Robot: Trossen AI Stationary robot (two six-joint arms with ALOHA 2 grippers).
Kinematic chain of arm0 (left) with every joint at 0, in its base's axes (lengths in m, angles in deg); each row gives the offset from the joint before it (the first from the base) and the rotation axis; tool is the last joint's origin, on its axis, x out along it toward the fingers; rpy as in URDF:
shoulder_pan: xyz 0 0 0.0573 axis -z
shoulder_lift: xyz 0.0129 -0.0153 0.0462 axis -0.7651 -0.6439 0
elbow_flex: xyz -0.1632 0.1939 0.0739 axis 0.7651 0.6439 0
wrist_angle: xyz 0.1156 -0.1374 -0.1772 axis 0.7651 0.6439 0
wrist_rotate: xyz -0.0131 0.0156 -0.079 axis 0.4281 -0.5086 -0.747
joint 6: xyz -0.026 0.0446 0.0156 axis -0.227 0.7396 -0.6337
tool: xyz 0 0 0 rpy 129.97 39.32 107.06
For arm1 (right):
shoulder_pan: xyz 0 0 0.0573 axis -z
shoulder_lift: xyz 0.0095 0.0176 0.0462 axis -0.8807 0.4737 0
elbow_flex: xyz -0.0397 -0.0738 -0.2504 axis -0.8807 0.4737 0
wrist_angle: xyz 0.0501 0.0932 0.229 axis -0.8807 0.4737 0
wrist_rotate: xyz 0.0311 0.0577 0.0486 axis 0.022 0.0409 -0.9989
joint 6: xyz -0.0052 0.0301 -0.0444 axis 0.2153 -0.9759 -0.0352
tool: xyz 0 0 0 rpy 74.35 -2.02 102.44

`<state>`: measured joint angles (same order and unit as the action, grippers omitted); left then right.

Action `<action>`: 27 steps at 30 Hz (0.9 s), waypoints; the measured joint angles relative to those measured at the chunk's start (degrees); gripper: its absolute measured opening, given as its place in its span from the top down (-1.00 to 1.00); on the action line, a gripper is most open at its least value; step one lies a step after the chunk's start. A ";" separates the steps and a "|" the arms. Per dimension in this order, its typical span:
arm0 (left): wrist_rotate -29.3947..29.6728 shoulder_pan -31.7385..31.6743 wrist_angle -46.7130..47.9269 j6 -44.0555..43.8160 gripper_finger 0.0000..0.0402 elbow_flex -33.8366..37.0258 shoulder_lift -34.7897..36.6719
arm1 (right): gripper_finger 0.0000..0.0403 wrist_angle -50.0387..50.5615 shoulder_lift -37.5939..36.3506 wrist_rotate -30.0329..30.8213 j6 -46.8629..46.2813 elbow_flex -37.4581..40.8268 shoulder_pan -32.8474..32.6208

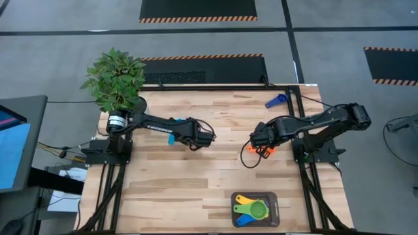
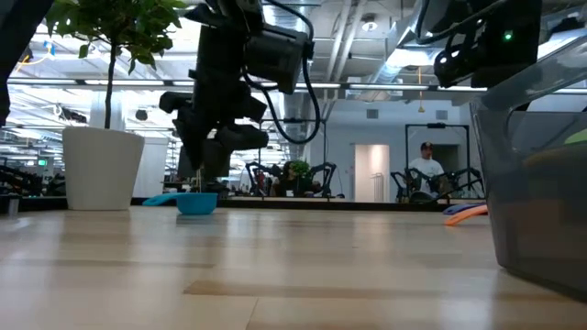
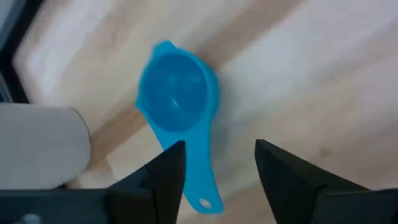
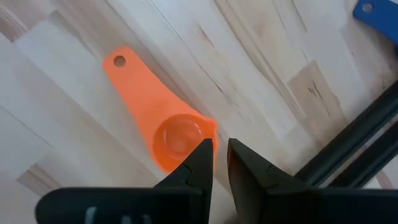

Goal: Nest measuring cups in basket
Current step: Stack the light blue measuring cup on top of the green measuring cup in the black bin

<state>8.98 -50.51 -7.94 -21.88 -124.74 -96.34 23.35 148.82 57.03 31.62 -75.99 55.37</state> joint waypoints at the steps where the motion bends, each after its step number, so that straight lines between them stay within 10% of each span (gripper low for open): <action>1: 0.79 -0.63 -0.02 0.05 0.03 0.00 0.00 | 0.65 -0.17 0.00 0.00 0.00 0.00 0.00; 27: 2.27 -4.47 -10.26 1.70 -0.05 5.98 0.00 | 0.65 -0.95 0.00 -1.45 0.11 0.00 0.00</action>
<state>11.25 -54.97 -18.20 -20.19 -118.76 -96.34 22.40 148.82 55.58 31.73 -75.99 55.37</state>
